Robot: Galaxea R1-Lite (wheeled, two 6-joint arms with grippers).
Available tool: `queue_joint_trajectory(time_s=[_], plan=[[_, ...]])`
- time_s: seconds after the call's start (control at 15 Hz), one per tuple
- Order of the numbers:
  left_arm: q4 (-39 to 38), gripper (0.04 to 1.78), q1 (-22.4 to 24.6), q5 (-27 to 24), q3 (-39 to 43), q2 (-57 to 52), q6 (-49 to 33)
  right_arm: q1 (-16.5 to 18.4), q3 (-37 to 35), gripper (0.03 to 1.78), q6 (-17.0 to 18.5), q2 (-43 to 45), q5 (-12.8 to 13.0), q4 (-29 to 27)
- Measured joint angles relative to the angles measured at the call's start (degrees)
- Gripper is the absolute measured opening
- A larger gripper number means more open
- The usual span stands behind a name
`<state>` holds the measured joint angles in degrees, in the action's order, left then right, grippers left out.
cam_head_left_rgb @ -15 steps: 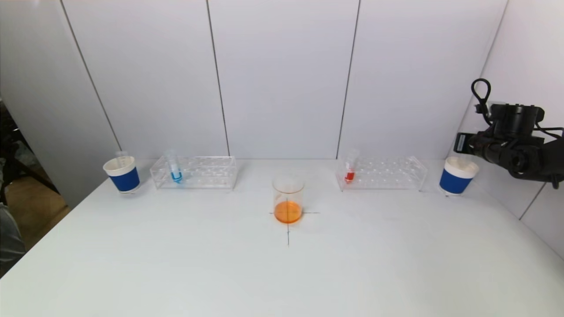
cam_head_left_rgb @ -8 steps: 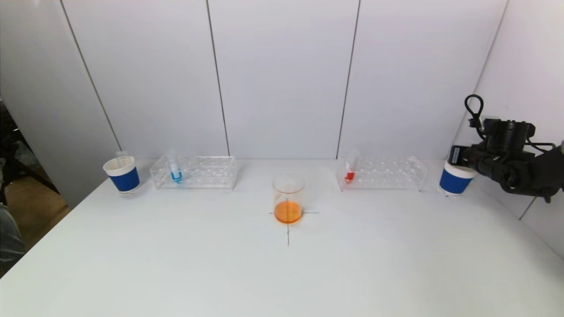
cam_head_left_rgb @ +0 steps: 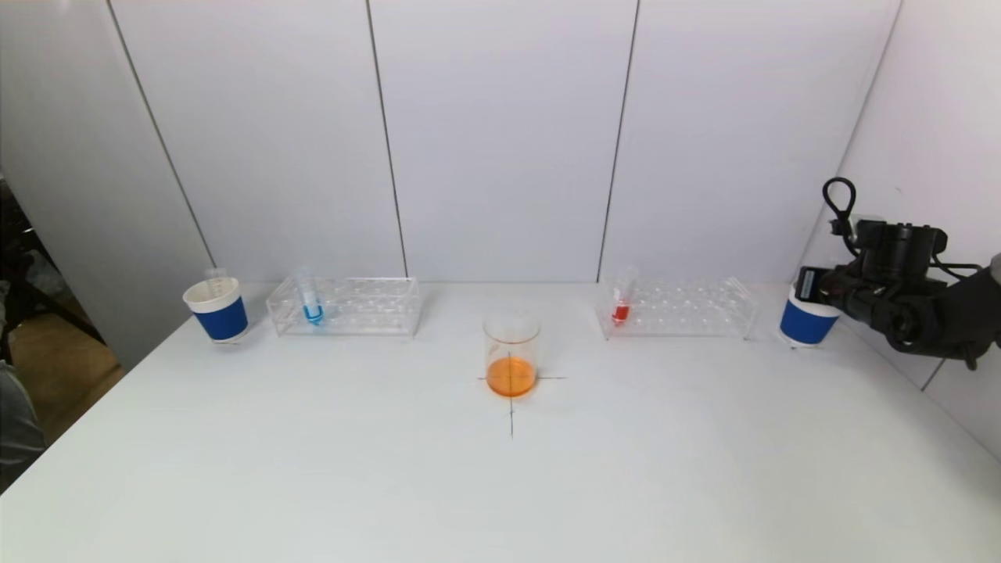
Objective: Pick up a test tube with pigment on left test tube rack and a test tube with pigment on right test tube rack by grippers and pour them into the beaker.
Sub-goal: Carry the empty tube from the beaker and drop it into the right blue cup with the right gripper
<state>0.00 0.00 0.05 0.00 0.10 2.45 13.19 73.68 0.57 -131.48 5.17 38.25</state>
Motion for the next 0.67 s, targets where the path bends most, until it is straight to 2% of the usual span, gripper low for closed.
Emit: queue_joint_trajectory(time_s=[0.47, 0.67], plan=[[0.0, 1.76, 0.0, 0.0, 0.0, 0.0, 0.0, 0.0, -0.8, 0.56, 0.8, 0.3, -0.1, 1.3], [0.0, 1.76, 0.0, 0.0, 0.0, 0.0, 0.0, 0.0, -1.0, 0.74, 0.8, 0.4, -0.3, 1.8]])
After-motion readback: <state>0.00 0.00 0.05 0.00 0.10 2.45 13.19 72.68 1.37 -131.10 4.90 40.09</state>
